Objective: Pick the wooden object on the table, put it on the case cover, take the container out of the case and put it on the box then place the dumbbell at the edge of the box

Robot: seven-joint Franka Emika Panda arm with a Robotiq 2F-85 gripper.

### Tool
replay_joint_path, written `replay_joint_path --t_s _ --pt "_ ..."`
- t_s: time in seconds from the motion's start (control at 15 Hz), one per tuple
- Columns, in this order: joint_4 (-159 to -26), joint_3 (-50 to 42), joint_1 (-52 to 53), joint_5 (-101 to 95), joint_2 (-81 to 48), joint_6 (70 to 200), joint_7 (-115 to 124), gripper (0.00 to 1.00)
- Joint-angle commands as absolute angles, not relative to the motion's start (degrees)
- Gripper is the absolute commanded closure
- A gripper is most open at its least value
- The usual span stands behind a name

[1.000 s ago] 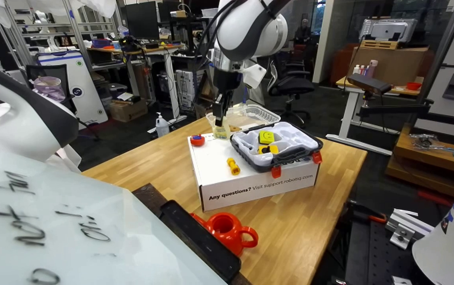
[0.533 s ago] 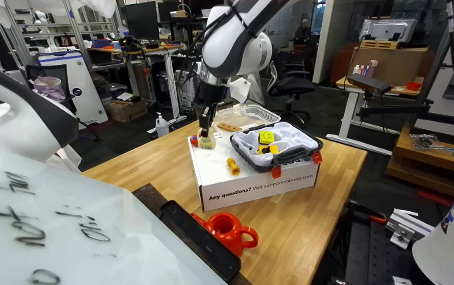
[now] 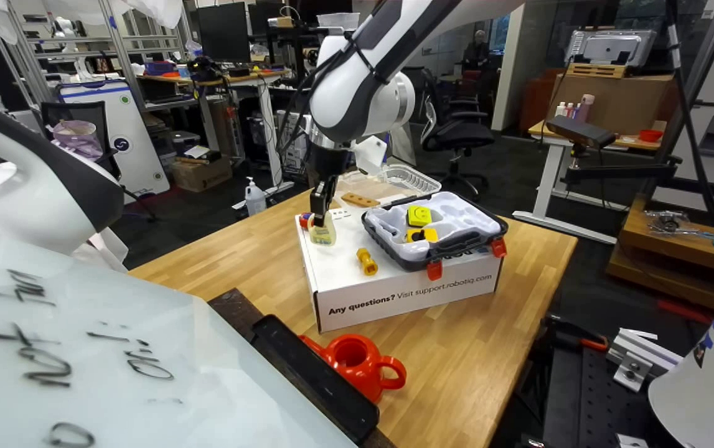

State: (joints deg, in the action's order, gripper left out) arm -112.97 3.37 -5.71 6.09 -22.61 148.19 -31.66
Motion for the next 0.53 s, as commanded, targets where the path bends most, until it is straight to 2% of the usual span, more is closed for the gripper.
replay_joint_path --t_s 0.0,0.33,0.47 --pt "-112.32 4.45 -7.1 5.15 -22.54 148.28 -32.29 0.37" --pt "-112.32 4.41 -7.6 5.35 -21.84 148.4 -32.3 0.01" --pt "-112.38 4.34 -7.72 5.33 -21.64 148.28 -32.18 0.0"
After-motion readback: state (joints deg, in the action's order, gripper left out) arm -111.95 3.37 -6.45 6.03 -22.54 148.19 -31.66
